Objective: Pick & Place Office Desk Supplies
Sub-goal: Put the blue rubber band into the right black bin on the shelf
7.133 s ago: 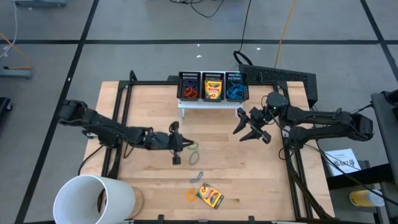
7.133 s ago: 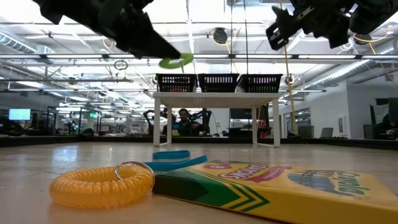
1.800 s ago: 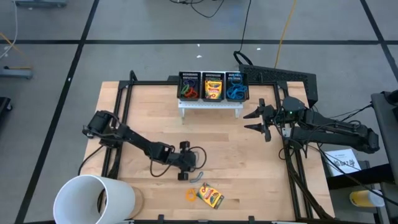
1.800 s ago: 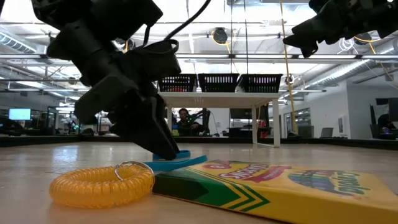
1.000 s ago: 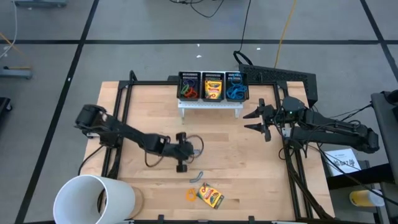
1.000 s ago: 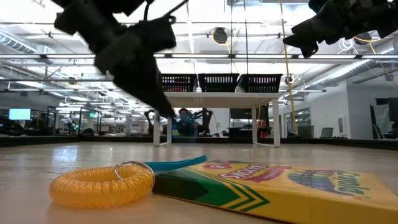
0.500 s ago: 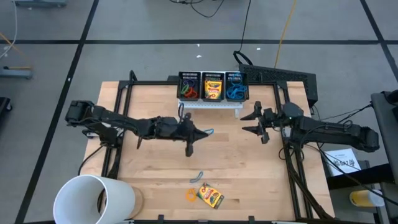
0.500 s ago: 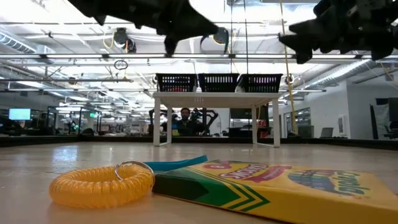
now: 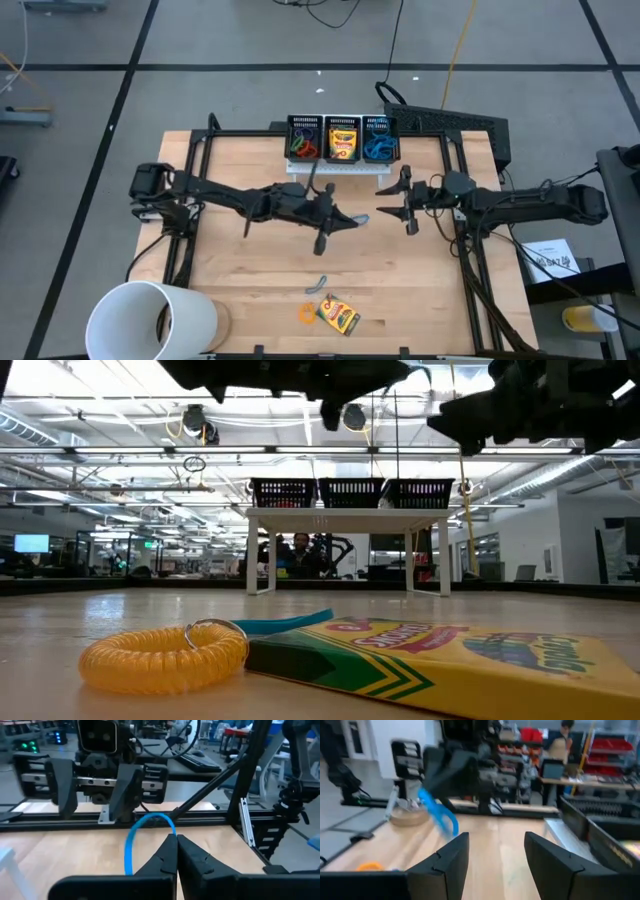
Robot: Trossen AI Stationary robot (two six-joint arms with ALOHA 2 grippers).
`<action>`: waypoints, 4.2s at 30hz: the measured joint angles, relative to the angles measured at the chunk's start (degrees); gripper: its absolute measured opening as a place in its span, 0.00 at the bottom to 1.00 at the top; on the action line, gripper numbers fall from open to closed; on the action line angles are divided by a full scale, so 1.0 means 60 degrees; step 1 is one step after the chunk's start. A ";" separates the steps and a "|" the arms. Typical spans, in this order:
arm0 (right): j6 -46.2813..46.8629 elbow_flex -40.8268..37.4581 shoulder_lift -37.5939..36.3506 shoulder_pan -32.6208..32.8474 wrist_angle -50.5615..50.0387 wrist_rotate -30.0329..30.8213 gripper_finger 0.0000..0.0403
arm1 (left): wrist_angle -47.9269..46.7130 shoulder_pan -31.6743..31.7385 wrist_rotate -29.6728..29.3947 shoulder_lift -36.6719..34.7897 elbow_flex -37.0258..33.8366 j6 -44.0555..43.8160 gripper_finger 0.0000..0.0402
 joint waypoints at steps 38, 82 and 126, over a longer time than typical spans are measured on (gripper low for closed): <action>-0.0341 0.0652 0.1175 0.1018 0.0235 -0.0014 0.22 | -0.1337 0.0401 0.0079 0.0362 0.0911 0.0583 0.01; 0.0535 0.3735 0.1174 -0.0453 -0.4853 0.0740 0.00 | -0.6267 0.0791 -0.2240 -0.4056 0.0122 0.0340 0.60; 0.0383 0.5792 0.3080 -0.4617 -0.7419 0.2717 0.41 | -0.4324 0.1293 -0.3610 -0.4243 -0.2742 -0.1734 0.60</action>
